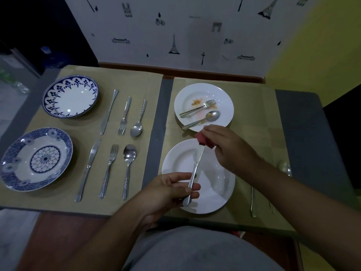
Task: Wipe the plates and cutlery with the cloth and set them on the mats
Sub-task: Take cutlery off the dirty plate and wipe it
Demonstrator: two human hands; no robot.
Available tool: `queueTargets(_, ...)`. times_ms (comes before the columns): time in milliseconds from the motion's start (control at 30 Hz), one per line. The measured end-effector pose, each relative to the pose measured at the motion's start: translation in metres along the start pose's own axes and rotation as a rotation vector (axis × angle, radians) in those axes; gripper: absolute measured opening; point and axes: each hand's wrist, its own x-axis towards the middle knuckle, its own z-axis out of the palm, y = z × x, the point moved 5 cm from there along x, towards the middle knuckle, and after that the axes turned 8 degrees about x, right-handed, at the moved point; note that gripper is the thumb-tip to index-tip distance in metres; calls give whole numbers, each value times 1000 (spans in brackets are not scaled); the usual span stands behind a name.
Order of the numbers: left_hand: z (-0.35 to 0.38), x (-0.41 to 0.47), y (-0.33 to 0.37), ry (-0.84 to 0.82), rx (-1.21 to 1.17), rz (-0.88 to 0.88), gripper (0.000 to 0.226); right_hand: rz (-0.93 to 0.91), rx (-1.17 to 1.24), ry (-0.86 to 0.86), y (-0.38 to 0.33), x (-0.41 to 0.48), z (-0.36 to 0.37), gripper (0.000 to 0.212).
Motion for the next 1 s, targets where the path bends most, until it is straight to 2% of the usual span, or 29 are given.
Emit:
queueTargets(200,5,1,-2,13,-128,-60,44,172,85,209,3,-11,-24,56)
queueTargets(300,4,3,-2,67,-132,-80,38,82,81,85,-17,-24,-16,57)
queueTargets(433,7,5,-4,93,-61,-108,20,-105,52,-42,-44,-32,1,44)
queueTargets(533,9,7,-6,111,-28,-127,16,-160,39,-95,-42,-31,12,55)
queueTargets(600,9,7,-5,123,23,-131,15,-162,33,-121,-33,-29,19,49)
queueTargets(667,8,7,-3,149,88,-117,16,-152,17,-139,-25,-25,24,42)
queueTargets(833,0,6,-2,195,144,-70,13,-71,-17,-161,-10,-5,18,41)
queueTargets(933,-1,4,-4,192,164,-71,13,38,-6,-86,2,6,3,37)
queueTargets(1000,0,4,-4,183,204,-56,14,128,16,26,10,7,-8,32)
